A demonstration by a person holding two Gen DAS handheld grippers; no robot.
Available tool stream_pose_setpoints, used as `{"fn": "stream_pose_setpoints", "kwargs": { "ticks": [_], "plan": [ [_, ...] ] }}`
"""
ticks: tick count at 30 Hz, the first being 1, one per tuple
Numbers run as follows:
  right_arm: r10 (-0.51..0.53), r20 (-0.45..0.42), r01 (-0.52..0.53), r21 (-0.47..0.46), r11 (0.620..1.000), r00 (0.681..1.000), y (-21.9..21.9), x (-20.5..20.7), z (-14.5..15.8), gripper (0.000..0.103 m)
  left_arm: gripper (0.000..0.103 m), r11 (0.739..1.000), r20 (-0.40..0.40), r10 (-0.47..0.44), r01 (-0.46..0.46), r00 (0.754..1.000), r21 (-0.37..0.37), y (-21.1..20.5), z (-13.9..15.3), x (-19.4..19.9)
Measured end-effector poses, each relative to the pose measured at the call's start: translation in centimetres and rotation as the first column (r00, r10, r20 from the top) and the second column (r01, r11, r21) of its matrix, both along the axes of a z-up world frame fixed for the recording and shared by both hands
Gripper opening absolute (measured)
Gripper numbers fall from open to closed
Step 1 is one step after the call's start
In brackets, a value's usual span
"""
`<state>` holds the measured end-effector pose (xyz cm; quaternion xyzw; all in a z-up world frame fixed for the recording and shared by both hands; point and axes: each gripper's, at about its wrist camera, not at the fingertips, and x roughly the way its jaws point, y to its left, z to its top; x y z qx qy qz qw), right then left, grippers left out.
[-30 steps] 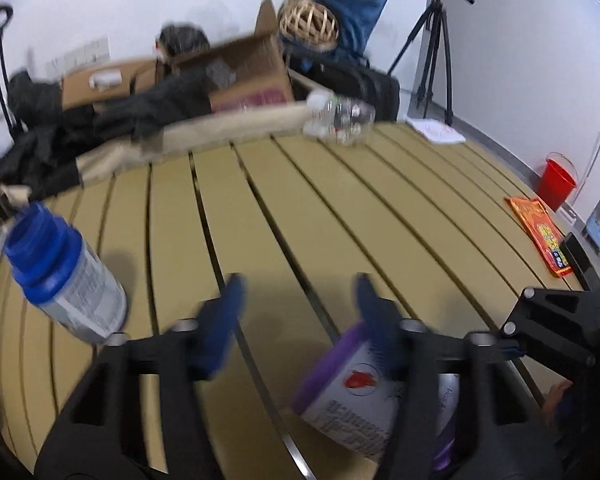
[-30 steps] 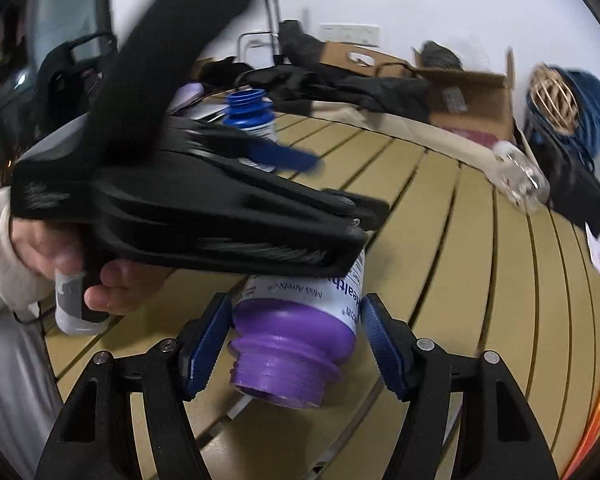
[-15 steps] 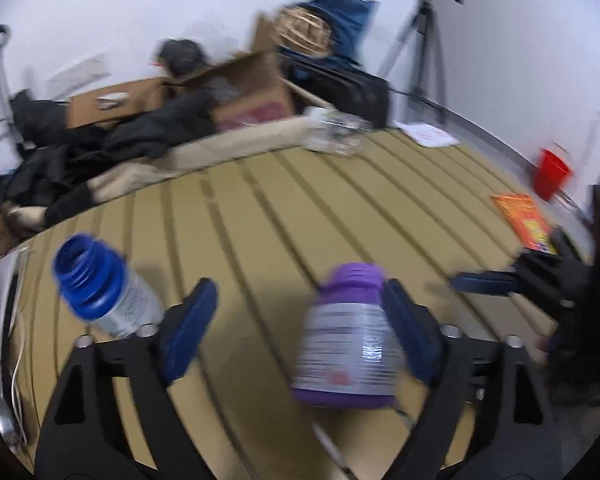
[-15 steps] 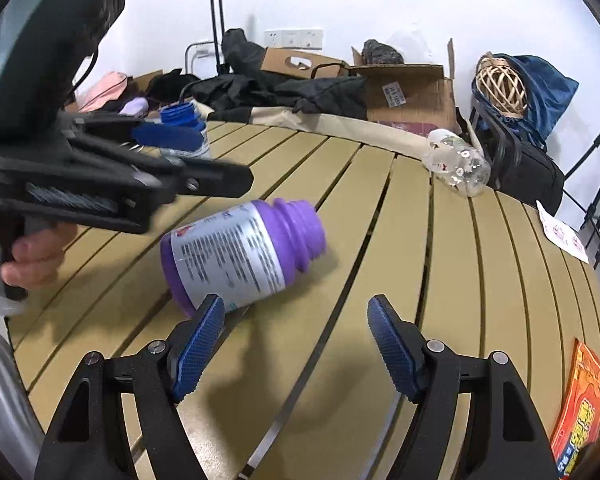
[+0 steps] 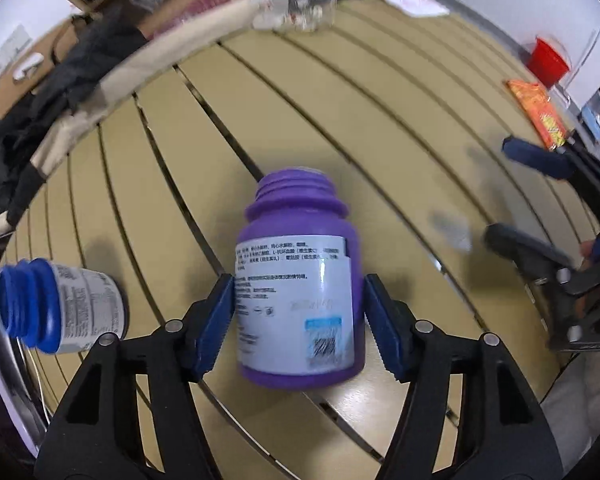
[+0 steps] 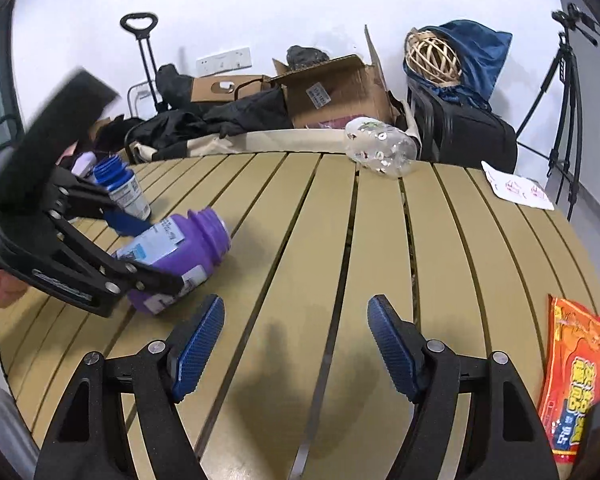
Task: Flip cup upright
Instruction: 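Grasp the purple bottle with the left gripper while the right gripper releases it, then grasp the bottle body with the right gripper while the left gripper lets go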
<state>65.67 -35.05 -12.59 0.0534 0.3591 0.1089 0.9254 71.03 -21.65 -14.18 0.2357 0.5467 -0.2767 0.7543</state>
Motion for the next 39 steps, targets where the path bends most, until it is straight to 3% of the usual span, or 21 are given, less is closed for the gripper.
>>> {"fn": "stream_pose_setpoints", "kwargs": {
  "ticks": [3,5,6,7,9,12,15,16,17,18,21,22,23,25,28,30,33,39],
  "plan": [
    [-0.022,-0.032,0.024,0.059,0.998,0.999,-0.8,1.0,0.2,0.079,0.059,0.997,0.109,-0.073,0.07,0.991,0.023,-0.9,0.9,-0.2],
    [-0.008,-0.009,0.01,0.144,0.989,1.0,-1.6,1.5,1.5,0.079,0.059,0.989,0.207,-0.144,0.147,0.968,0.002,-1.7,2.9,-0.4],
    [0.008,0.023,-0.013,0.23,0.973,1.0,-2.3,2.0,2.7,0.079,0.059,0.981,0.247,-0.18,0.191,0.952,-0.022,-2.0,3.9,-0.3],
    [0.014,0.051,-0.028,0.291,0.956,0.999,-2.8,2.3,3.5,0.079,0.059,0.967,0.288,-0.22,0.248,0.932,-0.062,-2.1,5.0,-0.4],
    [0.046,0.119,-0.094,0.435,0.896,0.992,-4.0,3.5,5.2,0.08,0.059,0.911,0.361,-0.31,0.384,0.88,-0.154,-2.3,7.2,-0.5],
    [0.064,0.113,-0.114,0.522,0.845,0.992,-4.5,6.6,6.9,0.08,0.059,0.852,0.424,-0.389,0.495,0.818,-0.173,-3.3,8.8,0.2],
    [0.054,0.092,-0.102,0.652,0.752,0.994,-5.5,8.6,6.8,0.083,0.059,0.802,0.478,-0.434,0.57,0.763,-0.181,-4.1,9.9,0.5],
    [0.036,0.089,-0.088,0.691,0.717,0.995,-6.0,9.0,6.6,0.08,0.059,0.782,0.49,-0.447,0.593,0.749,-0.192,-4.3,10.2,0.8],
    [0.018,0.092,-0.078,0.705,0.705,0.996,-6.4,9.4,6.5,0.068,0.059,0.767,0.501,-0.454,0.609,0.737,-0.201,-4.3,10.5,0.8],
    [0.008,0.1,-0.076,0.709,0.701,0.995,-6.6,9.7,6.5,0.068,0.059,0.758,0.51,-0.458,0.62,0.728,-0.203,-4.5,10.5,1.2],
    [-0.006,0.107,-0.071,0.693,0.717,0.994,-6.7,10.4,6.6,0.068,0.059,0.728,0.507,-0.496,0.655,0.706,-0.201,-4.6,10.4,1.8],
    [-0.012,0.107,-0.065,0.689,0.722,0.994,-6.7,10.4,6.7,0.068,0.064,0.714,0.476,-0.515,0.664,0.712,-0.221,-4.6,10.1,2.6],
    [-0.029,0.109,-0.052,0.67,0.74,0.994,-6.5,10.4,6.8,0.068,0.075,0.704,0.439,-0.533,0.667,0.724,-0.245,-5.0,9.8,2.7],
    [-0.073,0.132,-0.021,0.595,0.803,0.989,-6.2,9.9,7.2,0.068,0.082,0.693,0.413,-0.527,0.657,0.742,-0.296,-5.0,9.1,4.0],
    [-0.133,0.16,0.031,0.521,0.853,0.978,-5.9,9.2,7.5,0.068,0.085,0.669,0.389,-0.56,0.676,0.732,-0.309,-4.8,7.8,5.5],
    [-0.145,0.168,0.049,0.477,0.878,0.975,-5.7,8.8,7.9,0.068,0.087,0.673,0.343,-0.567,0.662,0.748,-0.331,-4.8,7.0,6.7],
    [-0.145,0.18,0.051,0.444,0.895,0.973,-5.4,8.7,8.2,0.068,0.094,0.656,0.375,-0.544,0.66,0.75,-0.368,-4.0,6.8,6.7],
    [-0.135,0.179,0.053,0.399,0.916,0.974,-4.6,9.2,8.1,0.068,0.095,0.646,0.45,-0.463,0.638,0.764,-0.418,-2.8,6.4,6.1]
  ]
}}
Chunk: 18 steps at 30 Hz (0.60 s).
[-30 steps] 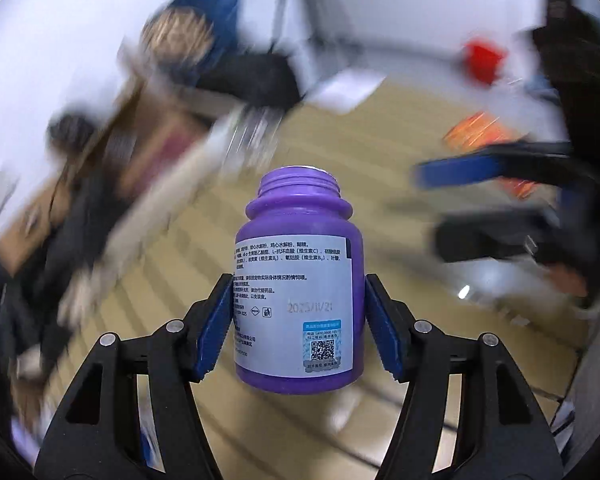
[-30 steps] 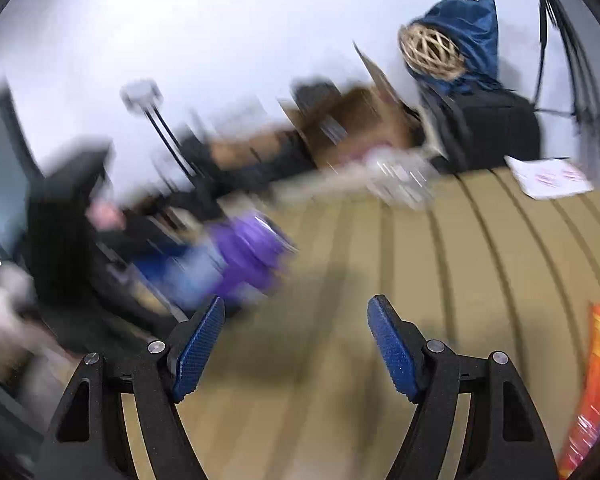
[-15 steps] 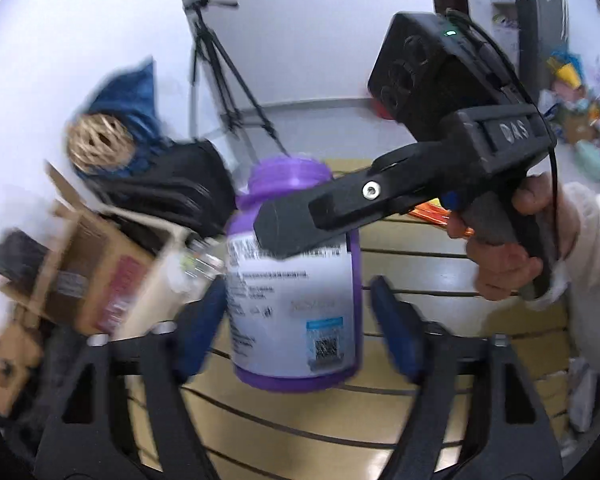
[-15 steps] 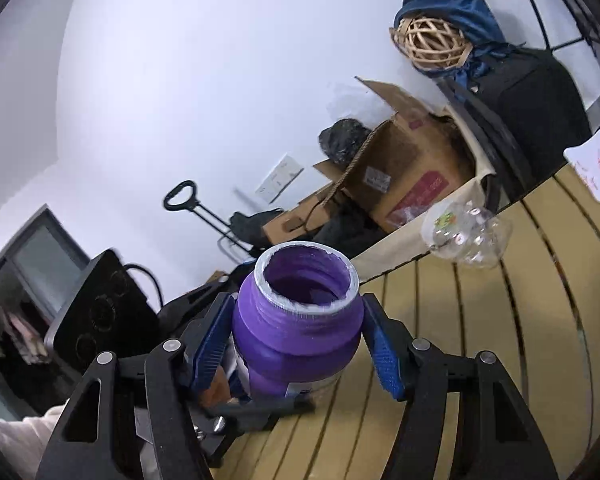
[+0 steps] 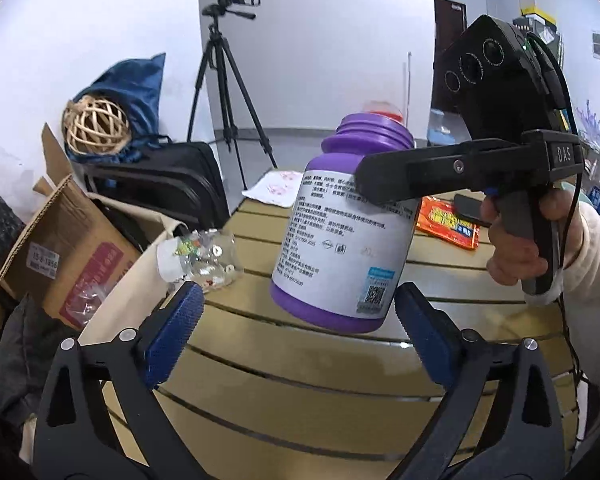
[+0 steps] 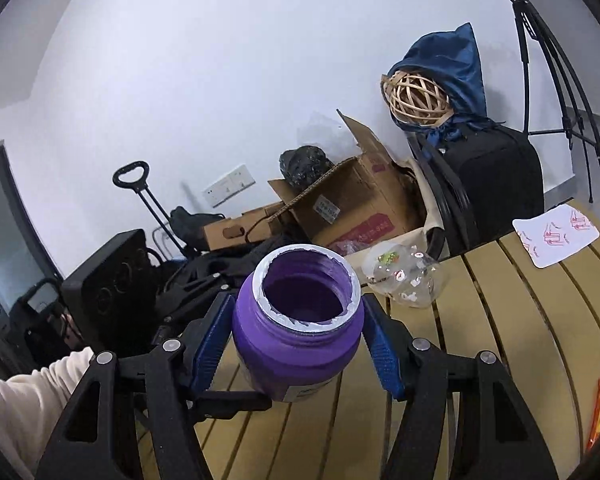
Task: Flip cup upright
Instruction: 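Grasp the bottle body with the right gripper while the left gripper lets go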
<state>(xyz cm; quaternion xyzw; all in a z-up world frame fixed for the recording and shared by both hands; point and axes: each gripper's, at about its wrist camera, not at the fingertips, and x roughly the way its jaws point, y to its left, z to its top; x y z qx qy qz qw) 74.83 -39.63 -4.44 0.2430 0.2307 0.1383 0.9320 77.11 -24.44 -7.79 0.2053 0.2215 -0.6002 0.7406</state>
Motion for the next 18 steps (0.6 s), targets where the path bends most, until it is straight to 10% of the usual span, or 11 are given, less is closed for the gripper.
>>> {"fn": "stream_pose_setpoints", "kwargs": {
  "ticks": [11,18],
  "plan": [
    [0.083,-0.069,-0.101,-0.326,0.94,0.994,5.1,1.1,0.5,0.068,0.1,0.98,0.03,0.168,-0.163,0.985,-0.112,2.9,0.7,-7.7],
    [0.15,-0.233,-0.244,-0.452,0.858,0.961,9.1,4.8,-4.7,0.068,0.102,0.973,-0.077,0.224,-0.219,0.972,0.068,1.8,-4.0,-5.7]
  ]
}}
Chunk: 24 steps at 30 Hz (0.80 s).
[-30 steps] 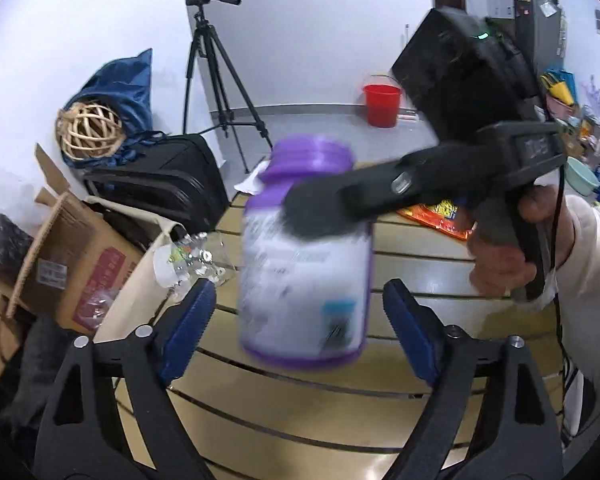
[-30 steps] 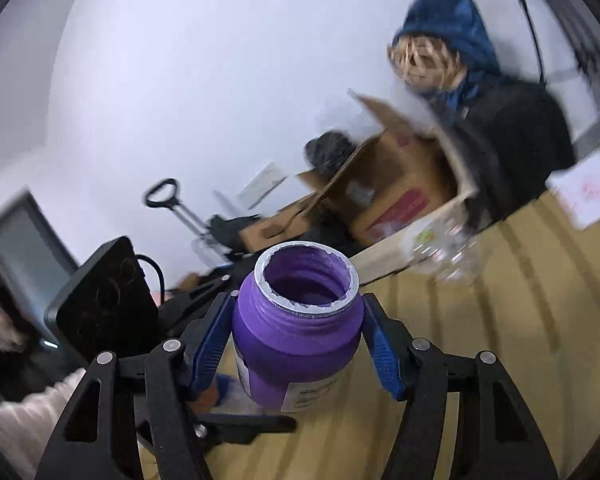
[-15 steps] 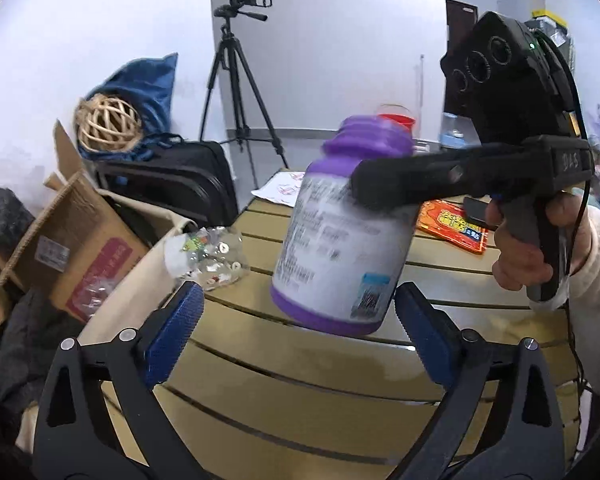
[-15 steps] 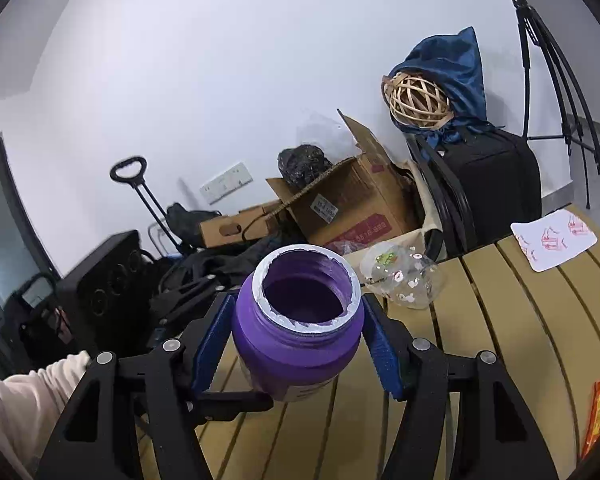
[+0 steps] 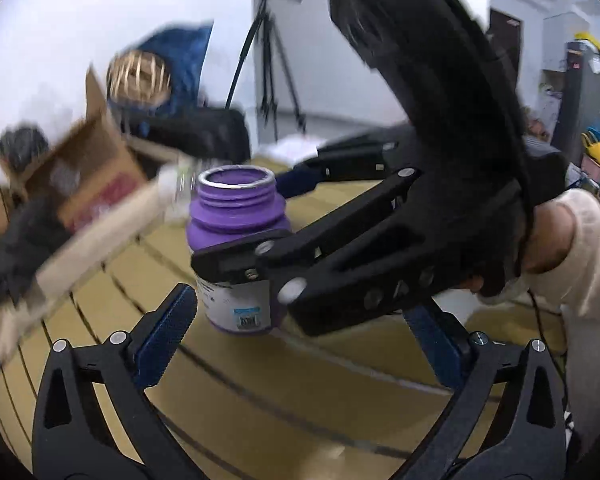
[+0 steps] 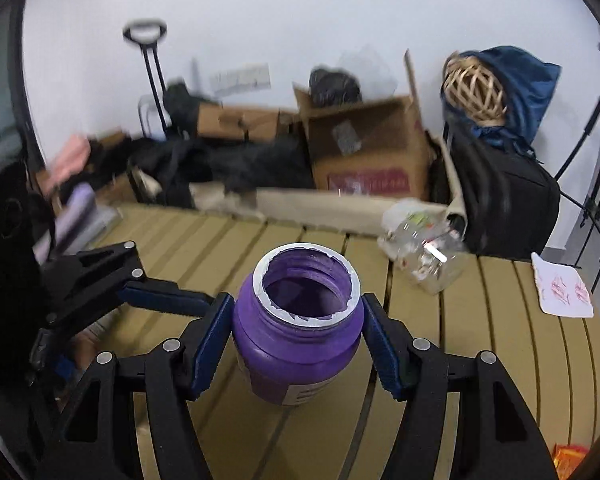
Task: Flip cup upright
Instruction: 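Grasp the bottle body with the right gripper while the left gripper lets go, then lower the bottle upright onto the table and open the right gripper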
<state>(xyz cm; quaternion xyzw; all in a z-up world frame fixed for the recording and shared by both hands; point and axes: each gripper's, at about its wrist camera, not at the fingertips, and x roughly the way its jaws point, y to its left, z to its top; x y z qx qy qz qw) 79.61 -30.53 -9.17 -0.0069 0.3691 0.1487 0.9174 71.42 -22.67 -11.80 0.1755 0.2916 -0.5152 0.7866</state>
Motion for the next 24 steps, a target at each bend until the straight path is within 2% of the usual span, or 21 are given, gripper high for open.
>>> {"fn": "stream_pose_setpoints", "kwargs": {
  "ticks": [1,2,4,6,7,10,12,15,17,18,20,23,24],
  "plan": [
    [0.012,-0.023,-0.012,-0.028,1.0,1.0,0.7,0.5,-0.8,0.068,0.102,0.999,-0.003,0.044,-0.043,0.999,0.03,-0.2,-0.4,0.6],
    [0.031,-0.035,-0.033,-0.037,0.999,0.999,1.3,0.8,-1.2,0.068,0.102,0.989,-0.018,0.134,-0.133,0.991,0.059,-0.3,-0.7,1.4],
    [0.061,-0.047,-0.063,-0.036,0.997,0.997,2.0,1.1,-1.8,0.069,0.102,0.964,-0.099,0.259,-0.25,0.961,0.093,0.3,-1.3,2.9],
    [0.073,-0.035,-0.074,-0.037,0.997,0.997,2.3,1.4,-2.2,0.069,0.103,0.948,-0.179,0.317,-0.309,0.932,0.073,1.5,-1.8,3.2],
    [0.079,-0.04,-0.08,-0.027,0.996,0.996,2.4,1.3,-2.2,0.069,0.103,0.935,-0.183,0.353,-0.345,0.917,0.077,2.0,-1.9,3.1],
    [0.087,-0.053,-0.088,-0.015,0.996,0.995,2.3,0.4,-0.9,0.079,0.103,0.921,-0.164,0.389,-0.379,0.906,0.089,2.8,-1.7,2.2],
    [0.082,-0.026,-0.082,0.006,0.997,0.996,1.5,-1.0,1.3,0.079,0.103,0.909,-0.12,0.416,-0.407,0.901,0.092,3.1,-0.6,0.8],
    [0.063,0.003,-0.063,0.065,0.996,0.998,-0.5,-3.5,4.9,0.081,0.103,0.892,-0.05,0.448,-0.443,0.892,0.093,3.3,2.7,-1.2],
    [0.036,0.027,-0.038,0.072,0.997,0.999,-1.6,-5.7,7.4,0.081,0.103,0.875,-0.004,0.481,-0.48,0.877,0.07,4.6,5.6,-3.1],
    [0.019,0.028,-0.021,0.064,0.998,0.999,-2.0,-6.8,8.2,0.081,0.103,0.86,0.017,0.507,-0.507,0.862,0.057,5.2,6.7,-3.9],
    [-0.005,0.018,0.004,0.052,0.999,1.0,-2.5,-8.7,9.4,0.081,0.103,0.809,0.056,0.586,-0.588,0.809,0.026,7.3,9.1,-5.8],
    [-0.012,0.004,0.012,0.033,0.999,1.0,-2.2,-12.1,10.0,0.081,0.103,0.706,0.104,0.705,-0.708,0.701,-0.017,10.9,11.4,-9.7],
    [-0.002,0.004,0.002,0.035,0.999,1.0,-2.0,-13.1,10.1,0.081,0.103,0.663,0.128,0.745,-0.748,0.654,-0.032,11.8,11.8,-10.7]
  ]
}}
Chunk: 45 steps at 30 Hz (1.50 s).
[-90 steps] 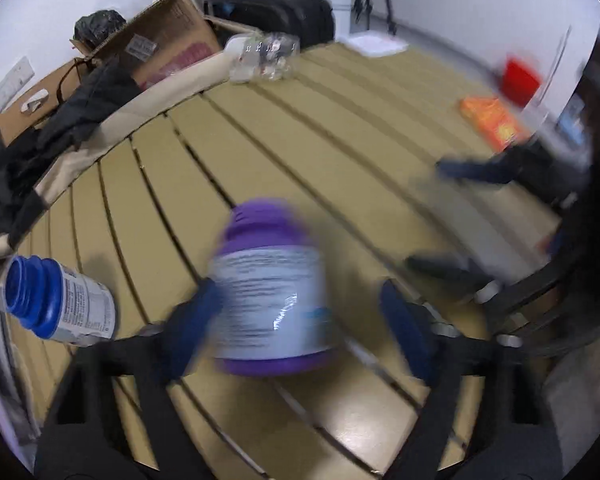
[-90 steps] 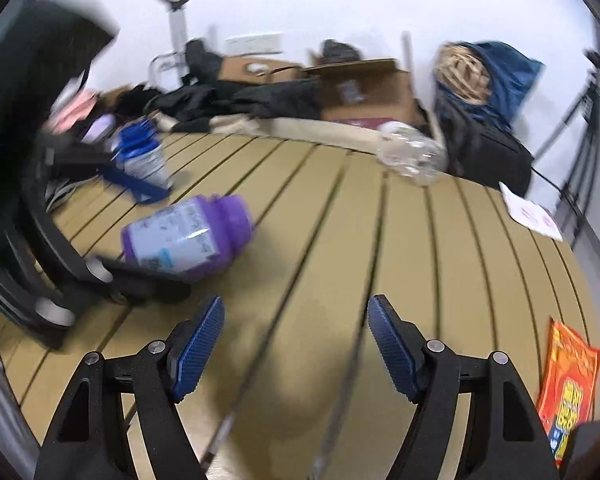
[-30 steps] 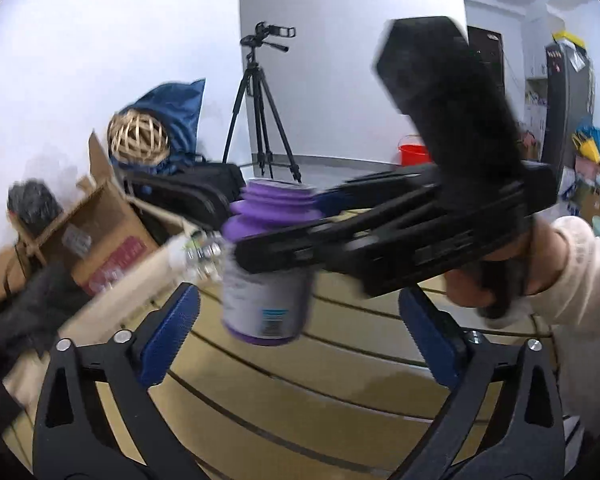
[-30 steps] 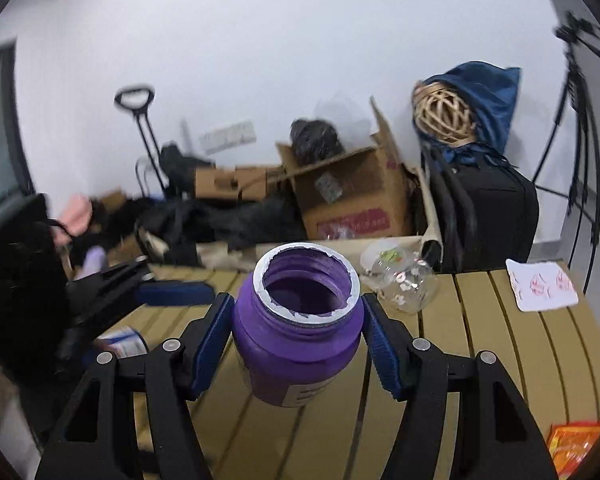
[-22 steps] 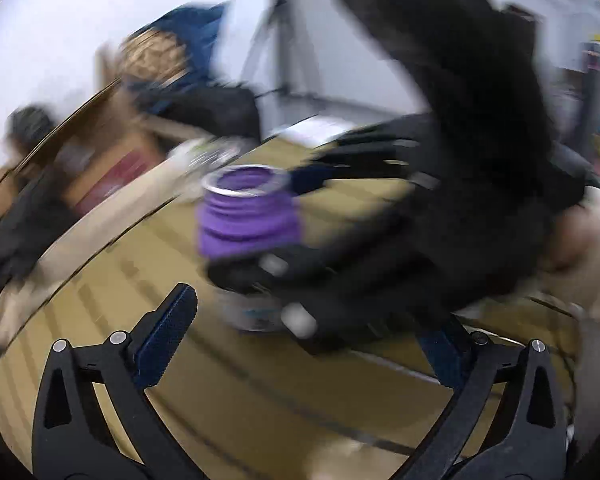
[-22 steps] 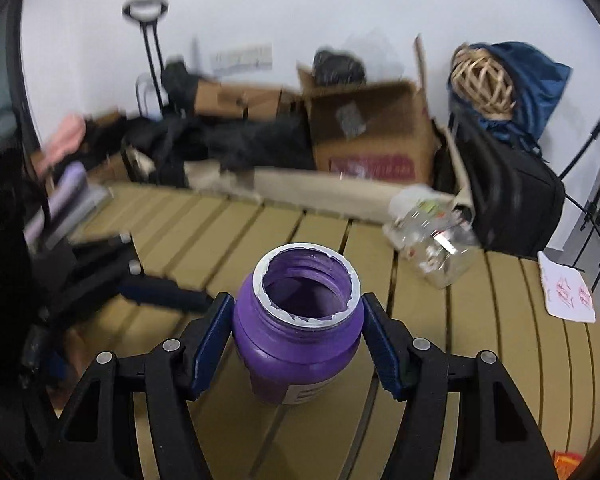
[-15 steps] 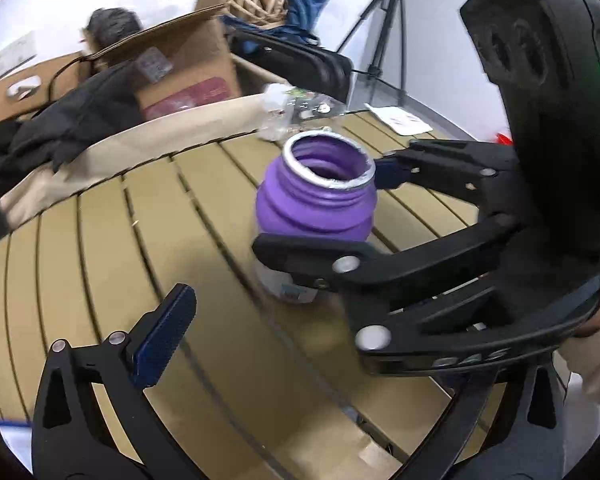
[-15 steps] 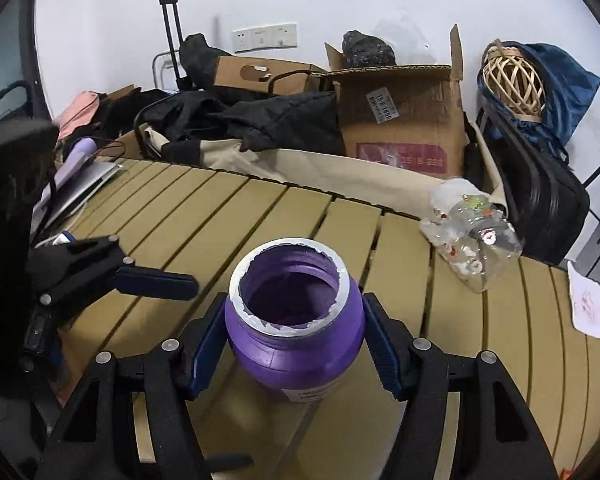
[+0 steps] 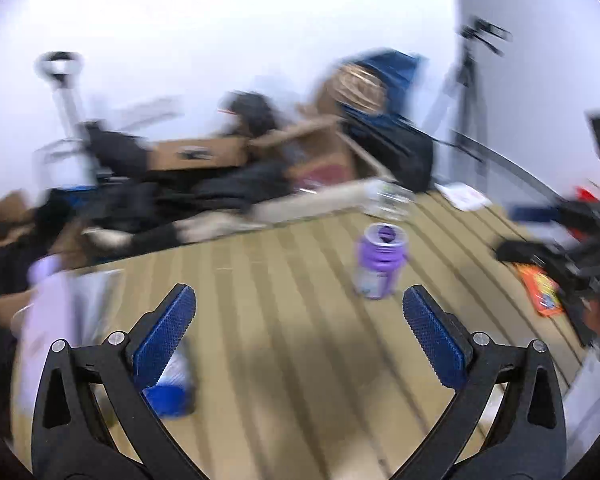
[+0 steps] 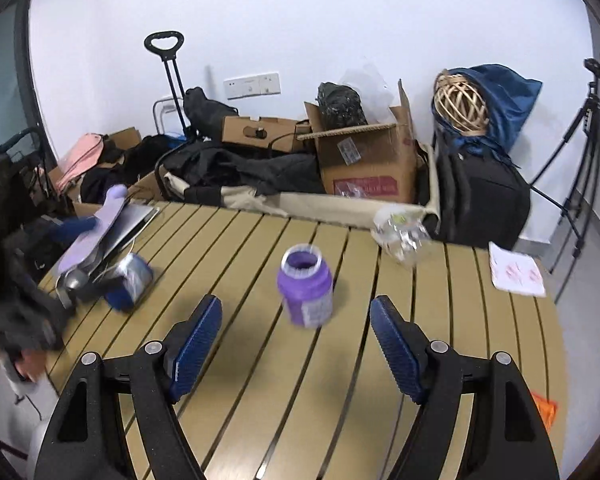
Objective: Flip cup upright
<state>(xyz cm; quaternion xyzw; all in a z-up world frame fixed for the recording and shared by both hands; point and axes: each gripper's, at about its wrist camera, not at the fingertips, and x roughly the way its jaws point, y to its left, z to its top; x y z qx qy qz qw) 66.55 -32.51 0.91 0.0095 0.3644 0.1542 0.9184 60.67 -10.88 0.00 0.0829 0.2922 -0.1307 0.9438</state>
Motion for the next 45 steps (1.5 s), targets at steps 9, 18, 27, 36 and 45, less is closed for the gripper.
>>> {"fn": "stream_pose_setpoints", "kwargs": {
  "ticks": [9,18,27,36,45],
  "plan": [
    [-0.061,0.016,0.06,0.01,0.998,0.998,1.6,-10.5,1.8,0.081,0.103,0.981,0.041,0.189,-0.187,0.981,-0.05,3.9,2.6,-12.1],
    [-0.089,0.095,0.088,0.011,0.996,0.991,3.1,-23.1,5.0,0.081,0.103,0.976,0.123,0.193,-0.178,0.974,-0.122,6.4,5.6,-26.4],
    [-0.004,0.13,-0.006,0.074,0.997,0.991,5.2,-37.9,6.3,0.081,0.103,0.973,0.208,0.225,-0.208,0.952,-0.102,8.3,6.8,-41.6],
    [-0.038,0.366,-0.001,0.106,0.994,0.93,9.1,-54.6,3.4,0.083,0.103,0.965,0.396,0.253,-0.203,0.883,-0.163,10.6,1.0,-57.6],
    [0.041,0.419,-0.056,0.024,0.998,0.907,11.2,-58.7,1.9,0.086,0.103,0.971,0.465,0.222,-0.149,0.857,-0.188,10.2,0.8,-61.1]
  ]
}}
